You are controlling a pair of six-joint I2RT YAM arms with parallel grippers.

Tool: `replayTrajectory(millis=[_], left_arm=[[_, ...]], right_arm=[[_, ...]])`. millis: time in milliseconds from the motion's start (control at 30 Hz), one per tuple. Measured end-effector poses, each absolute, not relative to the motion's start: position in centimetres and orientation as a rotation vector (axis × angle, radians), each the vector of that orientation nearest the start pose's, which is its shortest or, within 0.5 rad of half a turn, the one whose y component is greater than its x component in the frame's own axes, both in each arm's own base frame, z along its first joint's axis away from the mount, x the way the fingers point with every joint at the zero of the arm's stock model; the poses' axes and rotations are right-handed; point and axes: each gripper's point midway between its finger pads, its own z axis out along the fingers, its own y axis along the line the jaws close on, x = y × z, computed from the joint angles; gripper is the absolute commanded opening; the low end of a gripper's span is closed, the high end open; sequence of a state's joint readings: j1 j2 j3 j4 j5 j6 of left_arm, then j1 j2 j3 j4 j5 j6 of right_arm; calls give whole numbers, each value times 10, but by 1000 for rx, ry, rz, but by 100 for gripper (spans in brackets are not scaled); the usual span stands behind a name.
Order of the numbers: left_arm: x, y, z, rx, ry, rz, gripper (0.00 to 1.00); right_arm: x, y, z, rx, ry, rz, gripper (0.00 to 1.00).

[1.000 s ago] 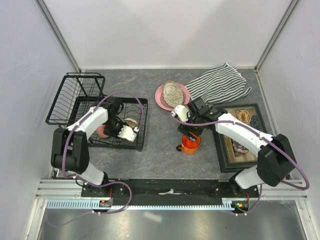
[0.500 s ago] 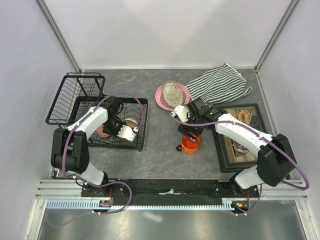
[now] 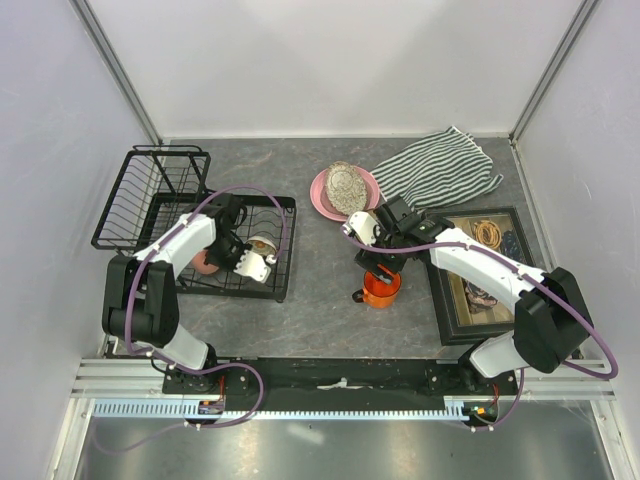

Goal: Unload the mixed dishes from the dish rack
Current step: Pick up the cup from the dish rack.

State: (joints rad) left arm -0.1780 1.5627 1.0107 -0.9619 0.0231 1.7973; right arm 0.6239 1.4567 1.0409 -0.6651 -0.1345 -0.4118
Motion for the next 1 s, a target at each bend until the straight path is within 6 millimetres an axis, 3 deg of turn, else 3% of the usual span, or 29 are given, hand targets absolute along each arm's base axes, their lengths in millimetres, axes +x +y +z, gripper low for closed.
replayTrajectory(millis=[333, 600, 1000], left_arm=[[281, -26, 55, -2647, -1835, -3, 1], [287, -46, 73, -2681, -1863, 29, 2], [279, -66, 97, -2669, -1926, 149, 2]], right_arm=[[258, 194, 91, -1356, 2292, 249, 75], [258, 195, 90, -1357, 2292, 249, 75], [259, 195, 89, -1355, 2289, 249, 75]])
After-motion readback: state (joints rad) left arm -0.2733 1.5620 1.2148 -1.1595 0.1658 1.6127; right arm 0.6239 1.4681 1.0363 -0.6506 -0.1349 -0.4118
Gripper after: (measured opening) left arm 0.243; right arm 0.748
